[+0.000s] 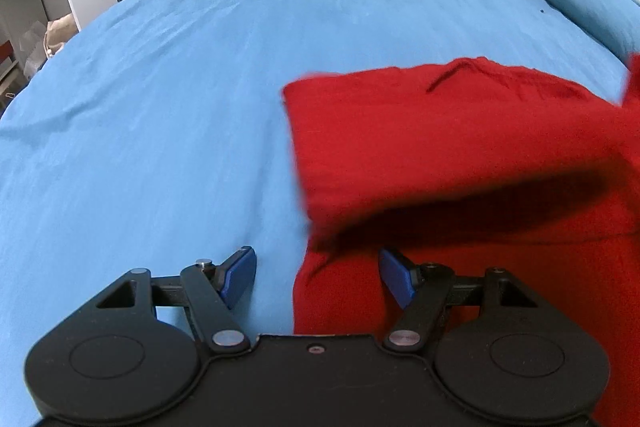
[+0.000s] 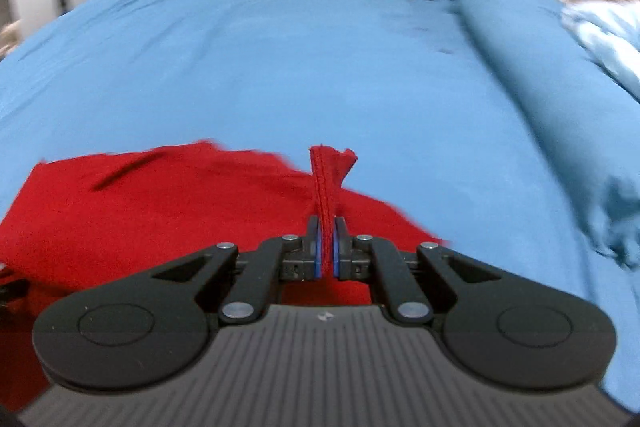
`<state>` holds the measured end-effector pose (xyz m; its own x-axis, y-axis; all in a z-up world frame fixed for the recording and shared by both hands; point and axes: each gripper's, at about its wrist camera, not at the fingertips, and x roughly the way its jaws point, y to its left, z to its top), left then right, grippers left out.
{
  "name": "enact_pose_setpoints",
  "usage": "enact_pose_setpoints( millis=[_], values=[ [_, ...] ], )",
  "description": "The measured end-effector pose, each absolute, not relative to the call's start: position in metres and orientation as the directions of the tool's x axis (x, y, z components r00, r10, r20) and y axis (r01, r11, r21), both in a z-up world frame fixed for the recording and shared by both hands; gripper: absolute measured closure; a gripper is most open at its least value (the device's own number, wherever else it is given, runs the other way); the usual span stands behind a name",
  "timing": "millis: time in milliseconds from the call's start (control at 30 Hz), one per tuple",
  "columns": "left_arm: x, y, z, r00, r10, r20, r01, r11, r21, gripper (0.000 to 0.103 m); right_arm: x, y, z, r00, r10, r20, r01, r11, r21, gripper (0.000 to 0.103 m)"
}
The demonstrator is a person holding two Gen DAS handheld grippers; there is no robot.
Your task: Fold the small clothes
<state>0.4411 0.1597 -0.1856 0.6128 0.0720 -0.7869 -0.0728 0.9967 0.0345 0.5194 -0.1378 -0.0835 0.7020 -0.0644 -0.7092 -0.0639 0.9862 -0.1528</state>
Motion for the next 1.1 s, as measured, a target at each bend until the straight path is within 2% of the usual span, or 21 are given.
enact_pose_setpoints(
  millis=[133,200,267,500,533,600,633,667,767,867,1100],
  values=[
    [0.448,0.159,-0.188,0.624,0.079,-0.778,-0.076,0.996,0.040,0.036,0.522,-0.184,-0.099,0.663,-0.044,-0.747,0.018,0.999,-0.043,0.083],
    [0.448,0.162,-0.187,0.623,0.086,-0.778,-0.086,0.995,0.041,0.046,0.515,-0.192,-0.107,0.668,-0.041,-0.743,0.033,0.999,-0.026,0.083],
    [0.445,0.166,-0.185,0.614,0.102,-0.782,-0.109,0.993,0.044,0.051,0.512,-0.198,-0.115,0.681,-0.022,-0.732,0.043,0.999,0.010,0.083],
    [0.439,0.171,-0.180,0.599,0.117,-0.792,-0.132,0.990,0.046,0.050,0.501,-0.220,-0.157,0.629,0.008,-0.778,0.106,0.990,0.096,0.079],
    [0.438,0.170,-0.177,0.600,0.115,-0.792,-0.135,0.990,0.041,0.050,0.499,-0.226,-0.159,0.629,0.010,-0.777,0.103,0.990,0.096,0.074],
    [0.435,0.166,-0.170,0.612,0.115,-0.782,-0.133,0.990,0.042,0.047,0.492,-0.227,-0.159,0.626,-0.012,-0.780,0.098,0.993,0.064,0.052],
    [0.432,0.163,-0.164,0.623,0.116,-0.773,-0.129,0.991,0.044,0.045,0.487,-0.228,-0.157,0.629,-0.029,-0.777,0.097,0.994,0.041,0.030],
    [0.429,0.159,-0.158,0.638,0.116,-0.762,-0.123,0.991,0.048,0.042,0.483,-0.227,-0.152,0.640,-0.044,-0.767,0.097,0.995,0.024,0.019],
    [0.425,0.147,-0.142,0.674,0.083,-0.734,-0.090,0.995,0.029,0.041,0.466,-0.226,-0.137,0.689,-0.021,-0.725,0.048,0.999,0.016,0.010],
    [0.430,0.130,-0.133,0.694,0.018,-0.720,-0.035,0.999,-0.010,0.030,0.467,-0.220,-0.131,0.703,0.032,-0.711,-0.031,0.999,0.013,0.010],
    [0.455,0.099,-0.157,0.664,-0.055,-0.746,0.039,0.998,-0.039,0.030,0.491,-0.208,-0.156,0.663,0.126,-0.738,-0.121,0.991,0.060,0.010]
  ],
)
